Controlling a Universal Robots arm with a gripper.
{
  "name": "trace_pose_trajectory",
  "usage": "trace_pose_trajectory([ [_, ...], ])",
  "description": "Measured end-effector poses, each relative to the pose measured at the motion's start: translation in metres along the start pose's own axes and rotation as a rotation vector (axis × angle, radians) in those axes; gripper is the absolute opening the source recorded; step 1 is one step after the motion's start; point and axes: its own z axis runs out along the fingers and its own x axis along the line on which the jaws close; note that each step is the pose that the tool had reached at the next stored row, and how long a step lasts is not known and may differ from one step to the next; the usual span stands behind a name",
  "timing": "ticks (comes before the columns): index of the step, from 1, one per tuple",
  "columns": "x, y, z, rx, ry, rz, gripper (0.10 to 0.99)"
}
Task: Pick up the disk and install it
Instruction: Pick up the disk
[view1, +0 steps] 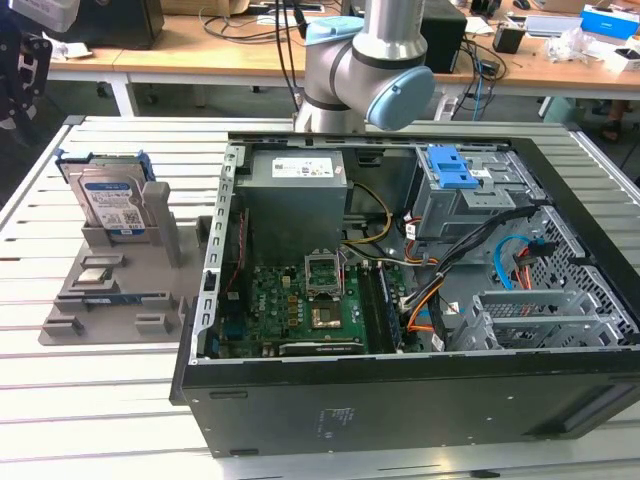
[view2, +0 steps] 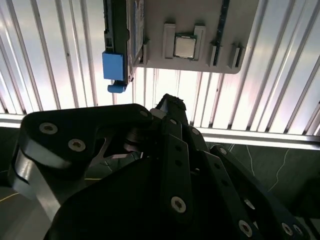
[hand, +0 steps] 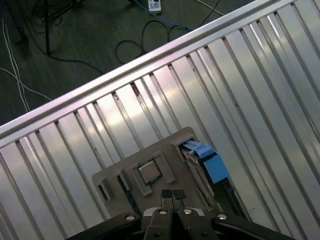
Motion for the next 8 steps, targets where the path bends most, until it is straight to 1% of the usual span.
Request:
trace_pose_trajectory([
  [2, 0.0000, 0.0000, 0.0000, 0.000, 0.0008, -0.017, 0.106],
  [5, 0.0000, 0.0000, 0.0000, -0.001, 0.0028, -0.062, 0.106],
  [8, 0.0000, 0.0000, 0.0000, -0.002, 0.0034, -0.075, 0.106],
])
